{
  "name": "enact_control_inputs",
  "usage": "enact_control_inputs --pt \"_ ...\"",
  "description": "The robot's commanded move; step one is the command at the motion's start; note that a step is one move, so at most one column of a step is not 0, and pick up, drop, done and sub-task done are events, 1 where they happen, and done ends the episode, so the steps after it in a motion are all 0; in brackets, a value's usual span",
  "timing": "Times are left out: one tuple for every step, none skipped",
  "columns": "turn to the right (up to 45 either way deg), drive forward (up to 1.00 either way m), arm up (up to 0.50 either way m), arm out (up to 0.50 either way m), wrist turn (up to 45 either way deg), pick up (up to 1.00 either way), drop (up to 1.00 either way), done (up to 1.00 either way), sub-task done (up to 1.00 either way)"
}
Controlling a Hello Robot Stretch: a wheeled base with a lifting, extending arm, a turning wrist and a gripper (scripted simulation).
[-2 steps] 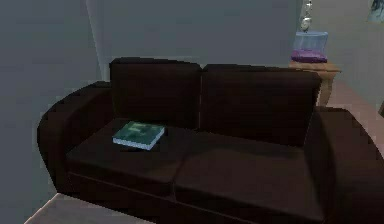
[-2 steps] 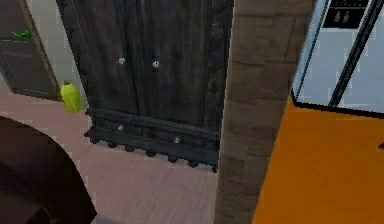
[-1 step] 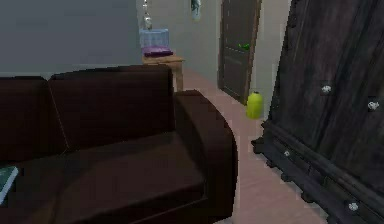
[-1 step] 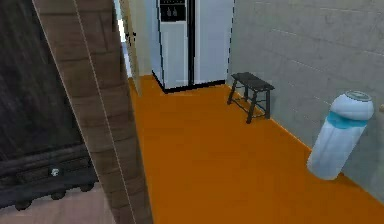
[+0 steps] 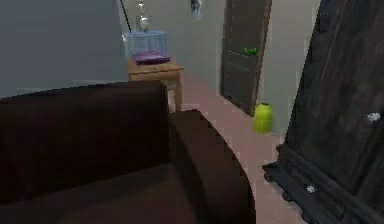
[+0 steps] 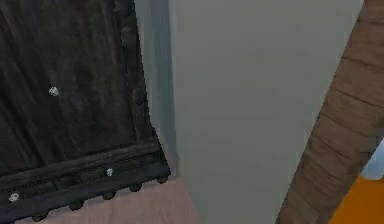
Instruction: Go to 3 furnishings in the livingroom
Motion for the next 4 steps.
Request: enact_control_inputs --pt "45.0 0.0 0.0 0.0 0.0 0.0 0.0 0.0 0.0" --pt "21.0 0.0 0.0 0.0 0.0 0.0 0.0 0.0 0.0" --pt "0.0 0.3 0.0 0.0 0.0 0.0 0.0 0.0 0.0" --pt "-15.0 0.0 0.0 0.0 0.0 0.0 0.0 0.0 0.0"
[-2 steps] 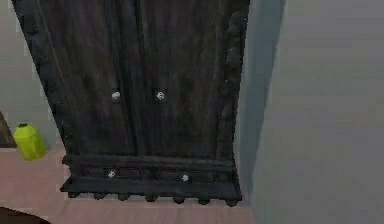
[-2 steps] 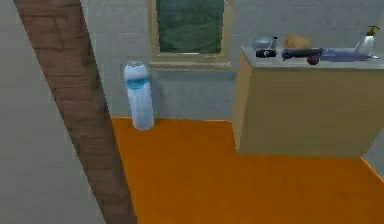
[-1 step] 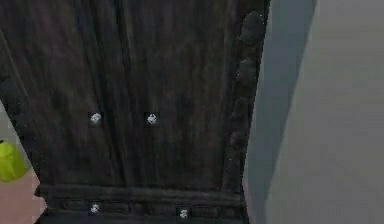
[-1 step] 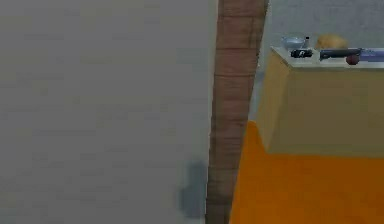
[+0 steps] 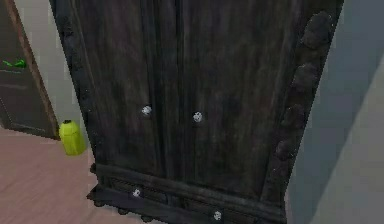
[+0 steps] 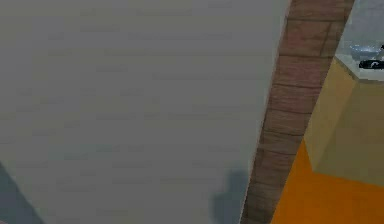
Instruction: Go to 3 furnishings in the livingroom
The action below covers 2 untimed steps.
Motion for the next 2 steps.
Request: enact_control_inputs --pt "0.0 0.0 0.0 0.0 0.0 0.0 0.0 0.0 1.0" --pt "-9.0 0.0 0.0 0.0 0.0 0.0 0.0 0.0 0.0"
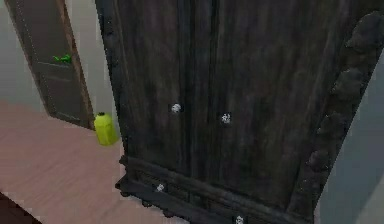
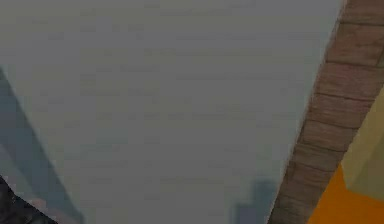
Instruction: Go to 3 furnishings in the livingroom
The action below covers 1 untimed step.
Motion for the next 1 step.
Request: enact_control_inputs --pt "0.0 0.3 0.0 0.0 0.0 0.0 0.0 0.0 0.0"
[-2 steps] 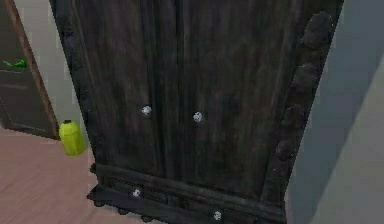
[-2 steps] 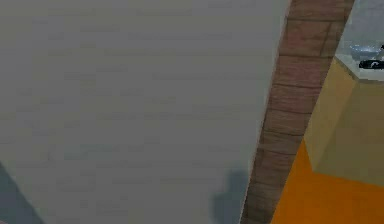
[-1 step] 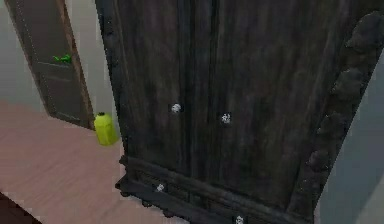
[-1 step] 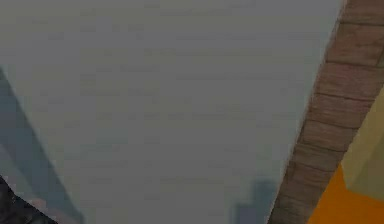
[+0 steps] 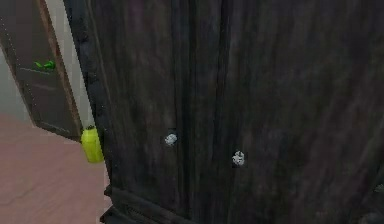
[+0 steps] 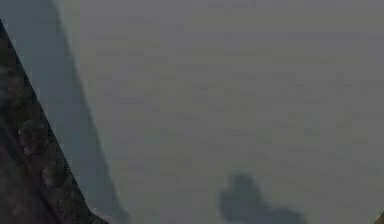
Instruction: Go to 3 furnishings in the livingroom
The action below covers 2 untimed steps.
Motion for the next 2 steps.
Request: enact_control_inputs --pt "0.0 0.35 0.0 0.0 0.0 0.0 0.0 0.0 0.0" --pt "-3.0 0.0 0.0 0.0 0.0 0.0 0.0 0.0 0.0"
